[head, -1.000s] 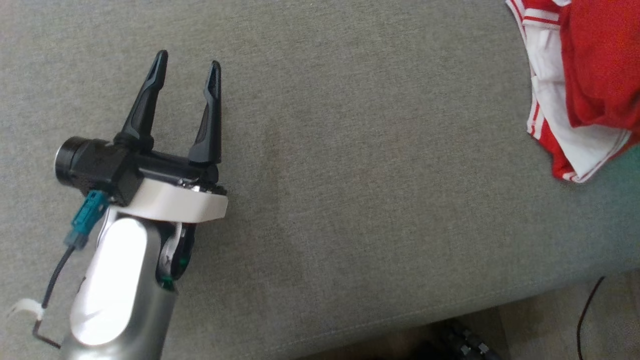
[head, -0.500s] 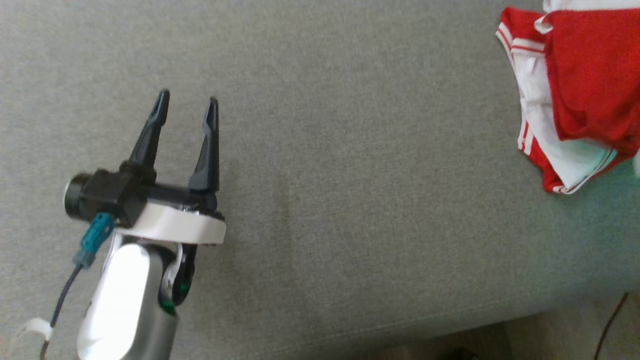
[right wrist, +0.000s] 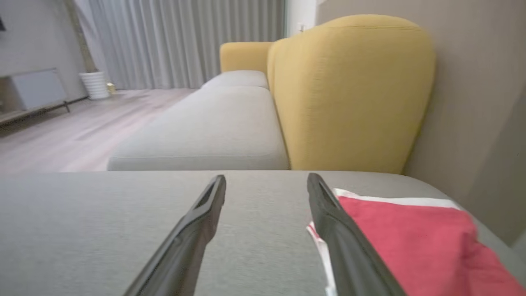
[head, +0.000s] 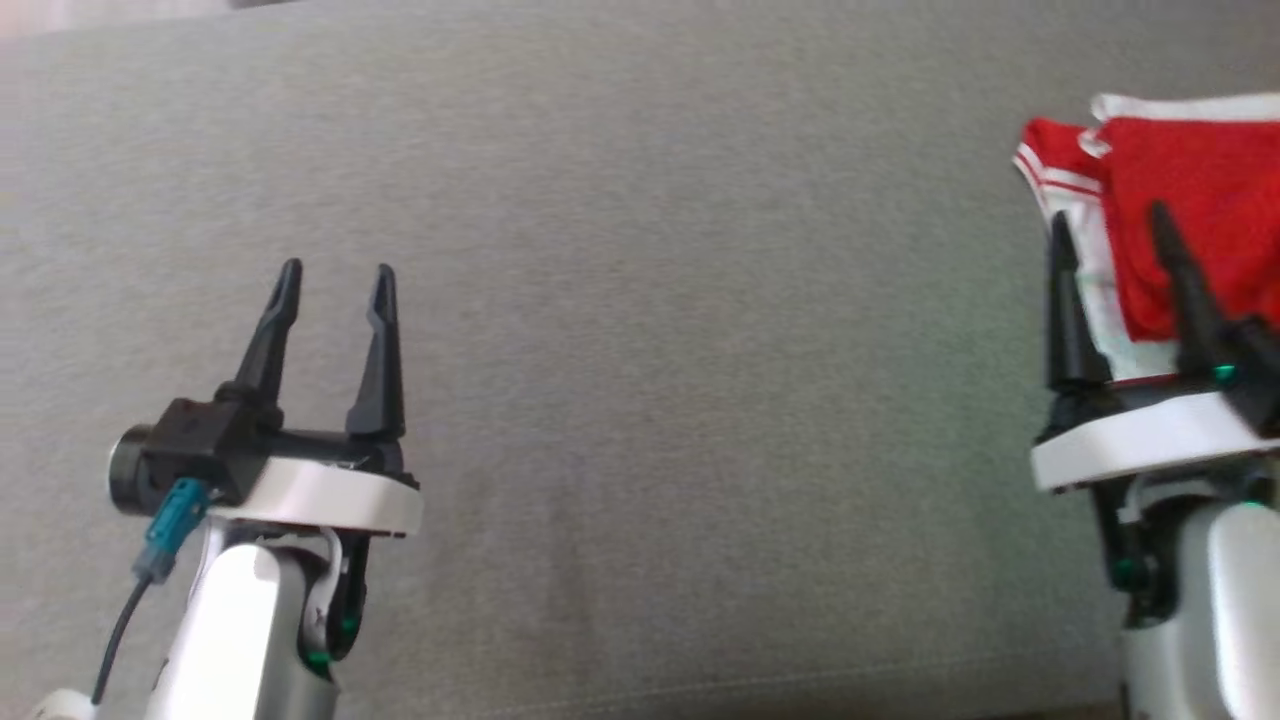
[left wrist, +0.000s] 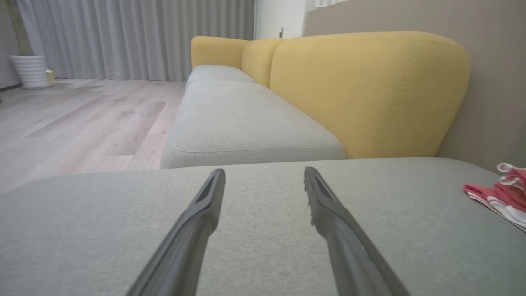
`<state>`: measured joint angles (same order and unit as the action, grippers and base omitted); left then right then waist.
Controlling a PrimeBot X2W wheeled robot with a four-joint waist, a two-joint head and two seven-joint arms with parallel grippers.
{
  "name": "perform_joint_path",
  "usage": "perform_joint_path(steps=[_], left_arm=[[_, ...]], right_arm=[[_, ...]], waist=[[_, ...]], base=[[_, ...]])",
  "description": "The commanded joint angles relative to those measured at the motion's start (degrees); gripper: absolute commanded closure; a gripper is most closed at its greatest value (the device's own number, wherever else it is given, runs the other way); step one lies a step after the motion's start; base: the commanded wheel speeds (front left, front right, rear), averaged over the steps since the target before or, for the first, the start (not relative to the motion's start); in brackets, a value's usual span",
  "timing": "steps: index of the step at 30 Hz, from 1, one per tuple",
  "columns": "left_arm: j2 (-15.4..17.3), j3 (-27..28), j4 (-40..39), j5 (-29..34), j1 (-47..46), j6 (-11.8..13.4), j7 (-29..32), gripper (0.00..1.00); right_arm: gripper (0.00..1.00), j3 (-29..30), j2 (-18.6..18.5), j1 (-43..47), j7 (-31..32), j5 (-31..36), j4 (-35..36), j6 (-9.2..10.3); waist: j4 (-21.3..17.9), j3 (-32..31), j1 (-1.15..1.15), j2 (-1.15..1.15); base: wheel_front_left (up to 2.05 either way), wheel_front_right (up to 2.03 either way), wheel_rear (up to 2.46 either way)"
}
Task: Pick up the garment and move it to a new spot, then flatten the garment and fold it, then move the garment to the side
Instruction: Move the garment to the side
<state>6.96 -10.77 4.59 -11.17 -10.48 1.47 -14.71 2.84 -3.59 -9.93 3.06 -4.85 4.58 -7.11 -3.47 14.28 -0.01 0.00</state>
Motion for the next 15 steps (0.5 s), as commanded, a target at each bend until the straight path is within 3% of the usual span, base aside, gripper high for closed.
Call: perform_joint_path(steps=[1, 8, 15], left_arm=[[1.24, 2.47, -1.56, 0.0, -0.22, 0.4, -0.29, 0.0], [1.89, 3.82, -1.89, -0.11, 2.4, 1.69, -0.29, 0.0], [2.24, 3.21, -2.79, -0.06, 7.27, 2.29, 0.28, 0.0]], right_arm=[[0.0, -2.47, 0.37, -0.43, -1.23, -0.81, 1.16, -0.37], [0.0, -6.52, 0.67, 1.94, -4.08, -4.41, -1.48, -0.37], [0.0, -6.83, 0.7, 6.49, -4.97, -5.57, -3.36, -0.37]], waist=[[2.17, -1.5, 0.01, 0.0], [4.93, -4.09, 0.01, 0.0], [5.93, -8.19, 0.01, 0.0]], base=[[0.0, 0.0, 0.0], [0.0, 0.0, 0.0], [0.0, 0.0, 0.0]])
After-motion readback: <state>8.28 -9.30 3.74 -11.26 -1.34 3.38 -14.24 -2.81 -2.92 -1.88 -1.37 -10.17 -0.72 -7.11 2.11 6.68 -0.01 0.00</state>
